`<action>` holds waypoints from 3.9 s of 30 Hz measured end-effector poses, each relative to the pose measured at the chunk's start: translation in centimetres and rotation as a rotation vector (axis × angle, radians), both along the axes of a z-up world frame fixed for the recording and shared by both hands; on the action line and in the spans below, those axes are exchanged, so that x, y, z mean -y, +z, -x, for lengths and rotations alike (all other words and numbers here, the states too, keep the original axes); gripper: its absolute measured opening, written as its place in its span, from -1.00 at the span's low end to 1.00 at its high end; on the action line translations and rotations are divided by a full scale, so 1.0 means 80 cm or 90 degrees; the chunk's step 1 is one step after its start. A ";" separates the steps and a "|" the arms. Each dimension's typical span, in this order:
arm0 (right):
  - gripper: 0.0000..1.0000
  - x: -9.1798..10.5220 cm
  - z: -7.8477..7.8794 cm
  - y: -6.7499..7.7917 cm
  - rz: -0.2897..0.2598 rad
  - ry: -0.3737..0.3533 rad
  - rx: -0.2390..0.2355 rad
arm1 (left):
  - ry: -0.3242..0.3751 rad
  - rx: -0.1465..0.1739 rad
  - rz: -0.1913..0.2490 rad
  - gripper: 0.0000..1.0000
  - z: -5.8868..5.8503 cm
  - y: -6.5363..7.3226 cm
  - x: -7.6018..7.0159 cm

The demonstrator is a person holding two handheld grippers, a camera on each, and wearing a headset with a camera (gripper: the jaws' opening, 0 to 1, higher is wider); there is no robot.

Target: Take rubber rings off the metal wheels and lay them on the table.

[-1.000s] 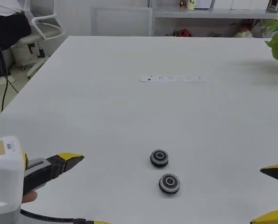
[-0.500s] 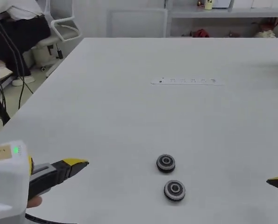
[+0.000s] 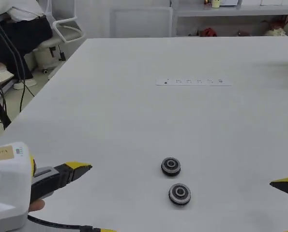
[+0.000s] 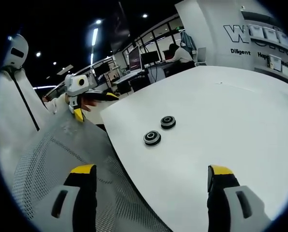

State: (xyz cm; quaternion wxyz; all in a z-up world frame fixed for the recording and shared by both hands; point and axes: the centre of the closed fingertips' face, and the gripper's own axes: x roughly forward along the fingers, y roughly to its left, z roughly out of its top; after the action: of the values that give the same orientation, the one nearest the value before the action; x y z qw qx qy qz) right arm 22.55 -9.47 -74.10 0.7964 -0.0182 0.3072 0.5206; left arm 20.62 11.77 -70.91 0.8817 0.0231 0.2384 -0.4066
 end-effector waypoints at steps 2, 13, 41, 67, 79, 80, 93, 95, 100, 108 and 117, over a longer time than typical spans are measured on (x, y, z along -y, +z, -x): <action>0.86 0.000 0.000 0.001 -0.001 -0.001 0.001 | -0.003 -0.002 -0.001 1.00 -0.001 -0.001 0.001; 0.83 -0.002 0.005 -0.001 0.003 0.001 0.004 | -0.005 0.004 -0.013 1.00 0.002 -0.001 0.004; 0.78 0.027 0.002 0.039 -0.020 -0.020 0.060 | -0.071 0.065 -0.093 1.00 -0.001 0.036 0.021; 0.59 -0.054 -0.067 0.147 -0.049 0.070 0.201 | -0.147 0.181 -0.068 0.85 -0.094 0.112 0.090; 0.43 -0.095 -0.111 0.134 -0.121 0.069 0.212 | -0.157 0.209 0.010 0.64 -0.121 0.087 0.116; 0.41 -0.098 -0.116 0.126 -0.115 0.062 0.214 | -0.155 0.204 0.008 0.63 -0.122 0.081 0.116; 0.22 -0.107 -0.105 0.036 -0.088 0.120 0.147 | -0.157 0.168 -0.013 0.34 -0.124 0.018 0.119; 0.15 -0.104 -0.097 0.014 -0.051 0.146 0.141 | -0.148 0.169 -0.016 0.33 -0.125 0.014 0.116; 0.06 -0.114 -0.084 -0.001 -0.047 0.177 0.139 | -0.138 0.155 0.007 0.15 -0.122 0.006 0.118; -0.15 -0.117 -0.076 -0.008 -0.053 0.207 0.146 | -0.179 0.131 -0.041 0.14 -0.106 -0.023 0.131; -0.27 -0.120 -0.061 -0.029 -0.020 0.250 0.150 | -0.185 0.108 -0.081 0.06 -0.100 -0.048 0.128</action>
State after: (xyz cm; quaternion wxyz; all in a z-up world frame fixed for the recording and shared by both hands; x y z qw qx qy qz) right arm 27.41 0.16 -76.45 0.7105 -0.1262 0.1944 0.6645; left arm 28.64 1.55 -74.79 0.8272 0.1475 0.1827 -0.5105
